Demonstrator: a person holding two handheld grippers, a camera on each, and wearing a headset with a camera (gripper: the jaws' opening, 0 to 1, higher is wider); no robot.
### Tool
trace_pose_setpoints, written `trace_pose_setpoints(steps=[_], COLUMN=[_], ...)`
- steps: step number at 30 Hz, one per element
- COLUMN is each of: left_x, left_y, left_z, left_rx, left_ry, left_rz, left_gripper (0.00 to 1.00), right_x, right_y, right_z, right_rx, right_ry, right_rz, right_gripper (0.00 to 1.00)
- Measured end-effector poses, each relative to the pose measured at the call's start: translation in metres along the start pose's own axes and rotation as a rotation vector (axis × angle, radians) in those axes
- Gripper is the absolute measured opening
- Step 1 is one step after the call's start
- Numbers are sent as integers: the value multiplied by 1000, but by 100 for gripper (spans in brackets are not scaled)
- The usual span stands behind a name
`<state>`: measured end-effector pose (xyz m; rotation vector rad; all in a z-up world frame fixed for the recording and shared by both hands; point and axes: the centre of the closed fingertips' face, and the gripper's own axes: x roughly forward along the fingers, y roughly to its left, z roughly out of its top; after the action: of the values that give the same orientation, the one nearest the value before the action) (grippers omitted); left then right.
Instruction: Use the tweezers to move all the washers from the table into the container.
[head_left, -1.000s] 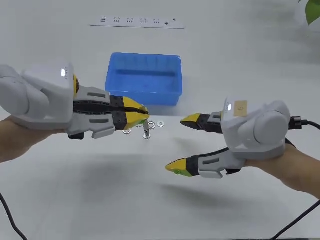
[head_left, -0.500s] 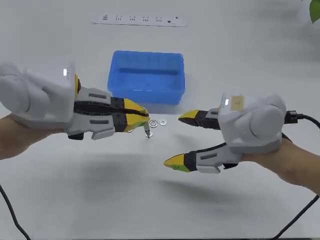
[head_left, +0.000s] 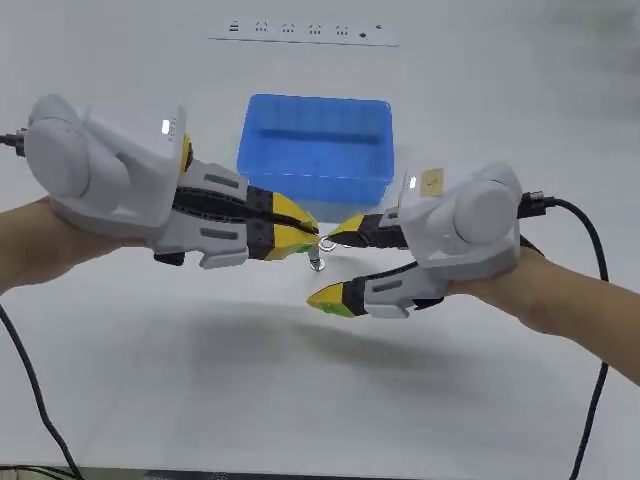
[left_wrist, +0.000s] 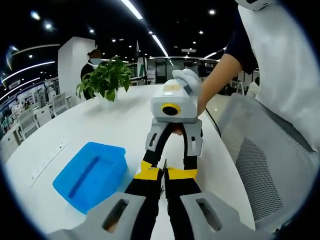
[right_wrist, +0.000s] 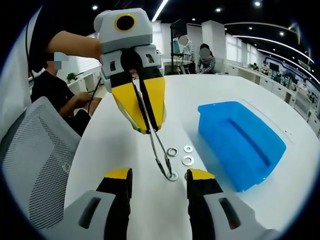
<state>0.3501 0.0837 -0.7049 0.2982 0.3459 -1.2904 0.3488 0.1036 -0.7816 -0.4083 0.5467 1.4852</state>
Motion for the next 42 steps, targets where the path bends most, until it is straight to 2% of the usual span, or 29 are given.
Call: trace_pose_setpoints(steps=[8, 16, 17, 25, 28, 30, 32, 37, 40, 42], left_x=[3, 2, 2, 4, 5, 5, 7, 10, 9, 6], left_y=[0, -1, -1, -1, 0, -1, -4, 2, 2, 4], left_z=[-1, -4, -4, -6, -6, -6, -5, -4, -2, -3], left_rx=[1, 0, 2, -5, -8, -4, 25, 7, -43, -42], left_ry=[16, 31, 33, 39, 41, 47, 65, 72, 57, 62], left_rz=[-15, -19, -17, -17, -14, -15, -22, 13, 24, 42], left_gripper=[6, 6, 6, 6, 6, 6, 7, 7, 10, 12], right_x=[6, 10, 10, 8, 8, 8, 8, 7, 7, 6], right_y=[4, -1, -1, -5, -5, -4, -4, -5, -3, -1], right_z=[3, 2, 2, 5, 4, 4, 3, 3, 3, 2], right_rx=[-13, -79, -99, -113, -142, -163, -171, -152, -153, -159], right_ry=[-8, 20, 26, 18, 27, 33, 33, 27, 29, 32], right_rz=[30, 33, 31, 19, 19, 19, 21, 19, 14, 14], right_gripper=[30, 19, 19, 12, 12, 11, 10, 10, 10, 10])
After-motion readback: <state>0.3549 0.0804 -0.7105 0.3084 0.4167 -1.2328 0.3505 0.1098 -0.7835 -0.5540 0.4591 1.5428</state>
